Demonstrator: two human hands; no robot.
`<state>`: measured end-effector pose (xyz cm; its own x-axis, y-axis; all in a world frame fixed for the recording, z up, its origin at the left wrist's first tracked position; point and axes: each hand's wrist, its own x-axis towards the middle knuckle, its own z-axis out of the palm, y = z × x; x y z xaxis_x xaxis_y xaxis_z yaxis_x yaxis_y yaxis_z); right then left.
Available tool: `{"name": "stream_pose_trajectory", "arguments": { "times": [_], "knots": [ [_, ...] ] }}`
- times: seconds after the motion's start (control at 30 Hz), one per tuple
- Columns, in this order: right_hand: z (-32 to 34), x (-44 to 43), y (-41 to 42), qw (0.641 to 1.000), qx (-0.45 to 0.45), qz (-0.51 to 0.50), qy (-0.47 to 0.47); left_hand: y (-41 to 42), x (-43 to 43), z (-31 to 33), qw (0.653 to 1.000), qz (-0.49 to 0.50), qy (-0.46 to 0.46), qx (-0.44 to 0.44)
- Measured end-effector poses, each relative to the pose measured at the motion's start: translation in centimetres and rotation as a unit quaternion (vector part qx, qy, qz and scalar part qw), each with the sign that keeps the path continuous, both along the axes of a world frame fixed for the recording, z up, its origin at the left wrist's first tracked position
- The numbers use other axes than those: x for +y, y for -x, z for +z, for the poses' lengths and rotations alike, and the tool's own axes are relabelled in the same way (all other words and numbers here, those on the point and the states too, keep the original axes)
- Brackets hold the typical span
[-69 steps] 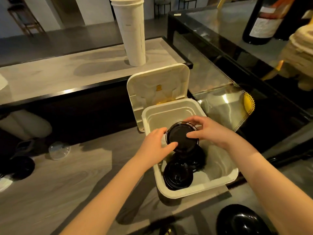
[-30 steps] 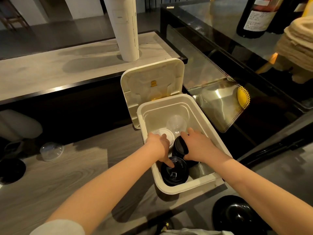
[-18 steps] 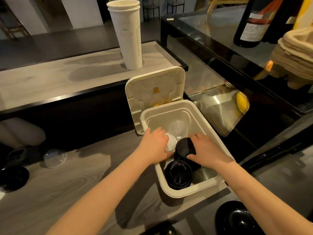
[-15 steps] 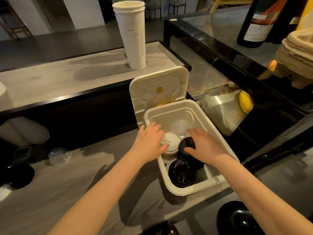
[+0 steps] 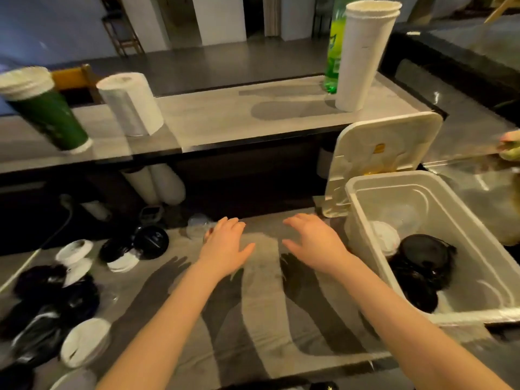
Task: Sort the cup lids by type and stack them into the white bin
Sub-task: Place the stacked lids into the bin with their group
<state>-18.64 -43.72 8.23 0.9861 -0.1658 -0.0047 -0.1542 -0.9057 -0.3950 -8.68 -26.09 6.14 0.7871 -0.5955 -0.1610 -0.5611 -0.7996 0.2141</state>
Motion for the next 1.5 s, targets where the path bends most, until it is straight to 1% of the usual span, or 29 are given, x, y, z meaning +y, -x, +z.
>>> {"name": "stream_pose_trajectory", "arguments": {
  "times": [0.13, 0.33, 0.47, 0.63, 0.77, 0.83, 0.9, 0.97, 1.0, 1.07, 1.1, 1.13, 1.17, 1.2, 1.23, 1.27, 1.33, 1.37, 1.4, 1.47, 1.5],
  "knots": [
    [-2.2, 5.8, -4.5, 0.998, 0.06, 0.024, -0.016, -3.2, 7.0, -2.0, 0.999, 0.043, -0.029, 0.018],
    [-5.6, 12.4, -11.7, 0.991, 0.127, 0.037, -0.031, -9.0, 14.9, -4.1, 0.991, 0.105, -0.064, 0.045],
    [-8.2, 15.0, -16.3, 0.99, 0.135, 0.032, -0.026, -13.4, 18.6, -5.0, 0.99, 0.127, -0.059, 0.016],
    [-10.2, 16.8, -21.4, 0.985, 0.173, 0.023, 0.015, -17.5, 20.2, -6.2, 0.989, 0.121, -0.081, 0.022],
    [-11.8, 17.4, -23.9, 0.973, 0.215, 0.032, 0.078, -18.8, 20.0, -7.6, 0.99, 0.089, -0.104, 0.029],
    [-12.5, 17.8, -24.3, 0.97, 0.229, 0.029, 0.08, -18.7, 19.8, -8.2, 0.992, 0.071, -0.105, 0.016],
    [-12.9, 17.9, -24.4, 0.976, 0.207, 0.014, 0.065, -18.5, 19.9, -8.8, 0.994, 0.06, -0.095, 0.012],
    [-12.9, 17.7, -24.2, 0.985, 0.171, 0.003, 0.039, -18.3, 20.0, -9.3, 0.996, 0.064, -0.061, 0.017],
    [-12.9, 17.7, -24.0, 0.989, 0.149, -0.004, 0.01, -18.3, 20.0, -9.4, 0.997, 0.073, -0.034, 0.02],
    [-12.4, 17.8, -23.5, 0.991, 0.09, -0.035, -0.097, -18.1, 20.1, -9.3, 0.993, 0.105, 0.048, 0.035],
    [-11.9, 18.0, -23.2, 0.982, 0.063, -0.052, -0.173, -17.9, 20.2, -9.0, 0.985, 0.125, 0.106, 0.056],
    [-11.2, 18.3, -22.8, 0.962, 0.048, -0.063, -0.261, -17.7, 20.3, -8.5, 0.972, 0.141, 0.166, 0.086],
    [-10.5, 18.7, -22.3, 0.932, 0.049, -0.064, -0.354, -17.3, 20.6, -8.1, 0.958, 0.143, 0.22, 0.118],
    [-9.7, 19.1, -21.8, 0.892, 0.067, -0.057, -0.444, -16.9, 21.1, -7.6, 0.947, 0.129, 0.255, 0.147],
    [-9.1, 19.4, -21.3, 0.852, 0.095, -0.043, -0.513, -16.4, 21.6, -7.1, 0.942, 0.105, 0.27, 0.171],
    [-8.7, 19.7, -20.9, 0.82, 0.125, -0.023, -0.558, -15.8, 22.1, -6.7, 0.939, 0.079, 0.274, 0.191],
    [-8.5, 20.0, -20.6, 0.772, 0.182, 0.023, -0.609, -14.9, 23.0, -5.9, 0.937, 0.045, 0.27, 0.217],
    [-8.5, 20.2, -20.6, 0.753, 0.211, 0.047, -0.621, -14.6, 23.4, -5.7, 0.937, 0.036, 0.266, 0.224],
    [-8.7, 20.6, -20.7, 0.743, 0.238, 0.069, -0.622, -14.4, 23.7, -5.6, 0.936, 0.028, 0.262, 0.231],
    [-8.7, 21.4, -21.1, 0.743, 0.282, 0.097, -0.6, -14.1, 24.3, -5.2, 0.935, 0.018, 0.257, 0.245],
    [-8.8, 21.7, -21.3, 0.744, 0.289, 0.099, -0.594, -14.1, 24.5, -5.1, 0.934, 0.013, 0.258, 0.246]
  ]
}}
